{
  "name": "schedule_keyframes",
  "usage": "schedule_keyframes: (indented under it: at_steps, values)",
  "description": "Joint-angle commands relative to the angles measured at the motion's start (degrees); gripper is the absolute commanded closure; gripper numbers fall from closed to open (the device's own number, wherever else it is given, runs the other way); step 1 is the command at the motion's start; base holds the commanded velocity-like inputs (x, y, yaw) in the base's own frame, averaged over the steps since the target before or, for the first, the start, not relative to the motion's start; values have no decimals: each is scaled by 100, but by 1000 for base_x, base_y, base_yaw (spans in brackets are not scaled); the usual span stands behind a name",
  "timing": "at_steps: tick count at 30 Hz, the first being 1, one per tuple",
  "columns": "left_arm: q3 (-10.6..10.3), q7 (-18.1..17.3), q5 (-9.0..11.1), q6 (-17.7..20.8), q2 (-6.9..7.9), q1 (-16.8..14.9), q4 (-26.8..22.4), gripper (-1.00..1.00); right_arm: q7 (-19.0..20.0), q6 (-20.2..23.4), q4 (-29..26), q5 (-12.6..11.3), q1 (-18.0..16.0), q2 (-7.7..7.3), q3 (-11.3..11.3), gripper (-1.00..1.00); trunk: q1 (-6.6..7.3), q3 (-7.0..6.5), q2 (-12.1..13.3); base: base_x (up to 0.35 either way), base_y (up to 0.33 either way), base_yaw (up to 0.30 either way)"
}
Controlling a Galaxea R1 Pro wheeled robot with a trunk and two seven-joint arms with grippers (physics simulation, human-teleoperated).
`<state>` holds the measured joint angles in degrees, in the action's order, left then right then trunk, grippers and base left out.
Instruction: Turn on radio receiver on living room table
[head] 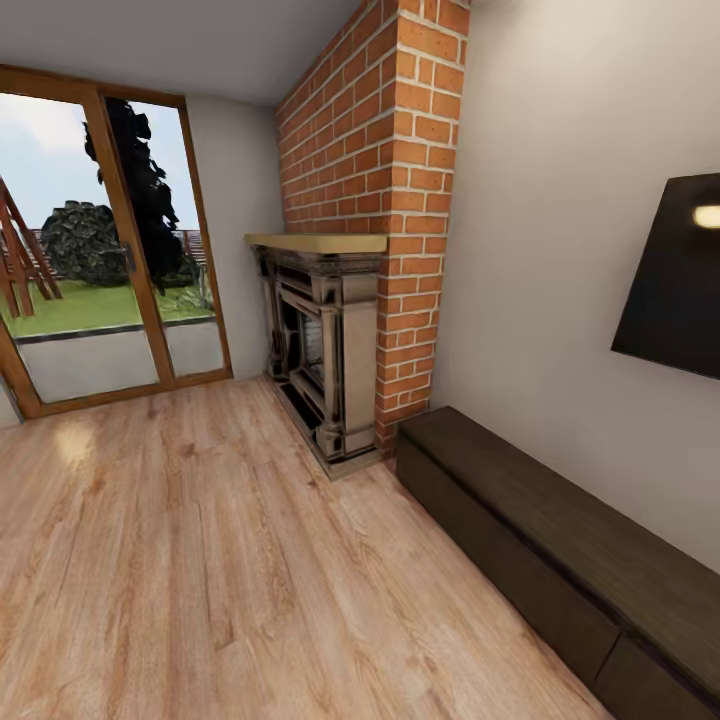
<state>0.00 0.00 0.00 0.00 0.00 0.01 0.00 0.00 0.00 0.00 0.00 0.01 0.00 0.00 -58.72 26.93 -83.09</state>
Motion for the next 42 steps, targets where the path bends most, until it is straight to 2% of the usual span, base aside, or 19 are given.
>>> schedule_keyframes:
  at_steps: [1,8,13,24,31,36,42]
  values:
    - [0,0,0,0,0,-1,0,-100,0,0,0,0,-1,0,0,-100,-1,0,1,0,0,0]
    - [14,-1,-27,-43,3,4,-17,-100,0,-49,-133,15,-208,181,8,-100,-1,0,1,0,0,0]
    - [9,0,-26,-44,30,5,-17,-100,-11,-210,-140,33,-235,177,24,-100,-1,0,1,0,0,0]
    - [8,-12,5,-41,18,7,5,-100,-12,-282,-141,10,-241,201,8,-100,-1,0,1,0,0,0]
    - [26,-27,16,-33,-46,4,-8,-100,-8,-285,-141,-14,-243,241,14,-100,-1,0,1,0,0,0]
    - [19,-36,17,-41,-196,6,7,-100,15,-285,-139,-16,-244,319,15,-100,-1,0,1,0,0,0]
    - [36,-39,3,-48,-195,7,-95,-100,19,-312,-148,-7,-243,328,3,-100,-1,0,1,0,0,0]
